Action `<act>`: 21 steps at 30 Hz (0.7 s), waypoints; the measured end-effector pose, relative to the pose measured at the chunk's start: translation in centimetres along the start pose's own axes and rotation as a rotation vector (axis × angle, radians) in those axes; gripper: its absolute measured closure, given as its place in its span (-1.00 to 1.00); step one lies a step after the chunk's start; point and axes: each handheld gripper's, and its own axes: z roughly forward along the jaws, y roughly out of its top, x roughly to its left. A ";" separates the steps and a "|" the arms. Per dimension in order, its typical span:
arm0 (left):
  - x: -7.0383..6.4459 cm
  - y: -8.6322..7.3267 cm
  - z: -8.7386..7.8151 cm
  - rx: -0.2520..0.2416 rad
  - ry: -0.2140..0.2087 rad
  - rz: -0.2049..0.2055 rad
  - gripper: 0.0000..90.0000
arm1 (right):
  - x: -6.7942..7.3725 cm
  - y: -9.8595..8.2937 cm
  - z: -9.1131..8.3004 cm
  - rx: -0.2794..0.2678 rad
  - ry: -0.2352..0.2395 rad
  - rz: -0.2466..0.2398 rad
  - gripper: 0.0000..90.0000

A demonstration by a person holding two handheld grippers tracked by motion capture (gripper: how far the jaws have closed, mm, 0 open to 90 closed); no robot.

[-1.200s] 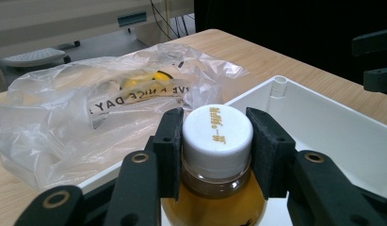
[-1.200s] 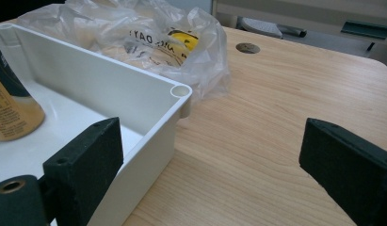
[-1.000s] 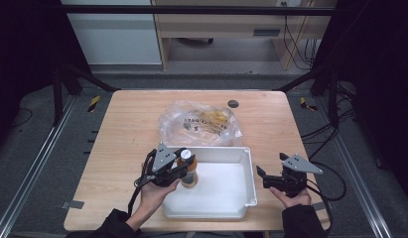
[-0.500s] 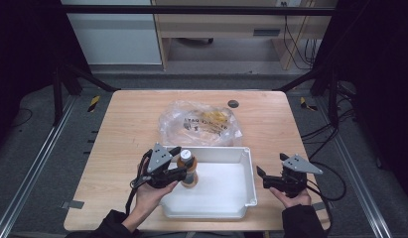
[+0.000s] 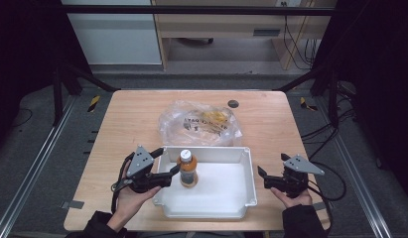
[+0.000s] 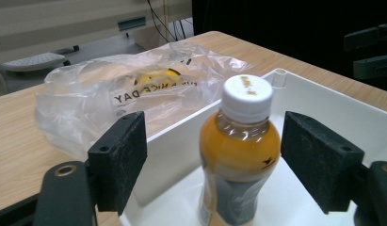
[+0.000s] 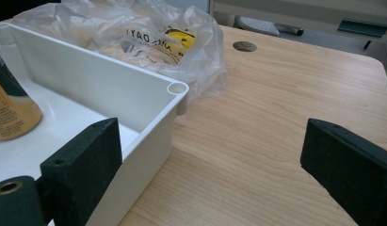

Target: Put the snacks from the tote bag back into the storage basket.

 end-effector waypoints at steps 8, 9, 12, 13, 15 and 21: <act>2.4 -1.3 -1.1 -0.009 0.048 -0.016 -0.51 | -0.2 -0.2 -0.1 0.003 -0.004 0.006 -0.87; 2.7 -1.5 -1.2 -0.007 0.055 -0.018 -0.52 | -0.2 -0.2 -0.1 0.003 -0.003 0.007 -0.88; 3.7 -2.3 -1.7 0.003 0.077 -0.030 -0.51 | -0.2 -0.2 -0.1 0.004 -0.005 0.009 -0.88; 4.0 -2.5 -1.8 0.007 0.085 -0.040 -0.51 | -0.2 -0.2 -0.1 0.003 -0.005 0.009 -0.87; 4.6 -3.1 -2.0 0.018 0.096 -0.046 -0.51 | -0.3 -0.3 -0.1 0.004 -0.007 0.009 -0.88; 6.0 -4.5 -2.3 0.061 0.132 -0.063 -0.51 | -0.4 -0.4 -0.1 0.014 -0.012 0.009 -0.88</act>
